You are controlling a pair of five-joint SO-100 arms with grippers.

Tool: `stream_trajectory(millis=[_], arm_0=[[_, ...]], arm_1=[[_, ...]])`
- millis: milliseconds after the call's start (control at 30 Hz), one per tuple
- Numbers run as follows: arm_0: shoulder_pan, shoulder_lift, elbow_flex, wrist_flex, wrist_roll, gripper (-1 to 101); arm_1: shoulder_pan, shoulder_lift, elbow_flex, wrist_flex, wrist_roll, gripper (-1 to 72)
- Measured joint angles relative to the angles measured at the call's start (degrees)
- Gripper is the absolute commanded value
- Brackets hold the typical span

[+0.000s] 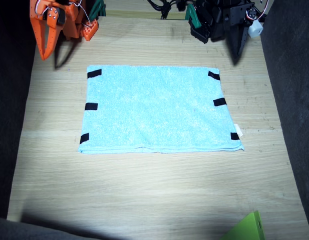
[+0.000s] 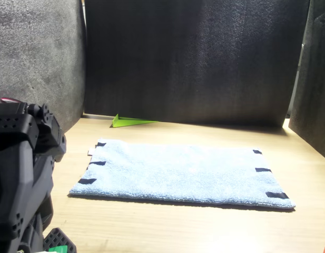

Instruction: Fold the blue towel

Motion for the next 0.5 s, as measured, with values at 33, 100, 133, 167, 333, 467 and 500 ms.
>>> stream_trajectory(millis=[33,100,133,167,333,467,500], arm_0=[[0.00,0.00,0.00,0.00,0.00,0],[0.88,0.00,0.00,-0.97,-2.29,0],[1.23,0.00,0.00,-1.05,-5.54,0],[1.32,0.00,0.00,-1.05,-6.59,0],[0.70,0.00,0.00,-1.14,-6.94,0],[0.53,0.00,0.00,-1.14,-7.03,0],[0.53,0.00,0.00,-1.14,-7.12,0]], arm_1=[[0.00,0.00,0.00,0.00,0.00,-0.1],[-0.97,0.00,0.00,0.00,-1.49,-0.1],[-2.29,0.00,0.00,0.00,-1.67,-0.1],[-2.29,0.00,0.00,0.00,-1.67,-0.1],[-2.64,0.00,0.00,0.00,-1.93,-0.1],[-2.11,0.00,0.00,0.00,-2.02,-0.1],[-2.20,0.00,0.00,0.00,-2.02,-0.1]])
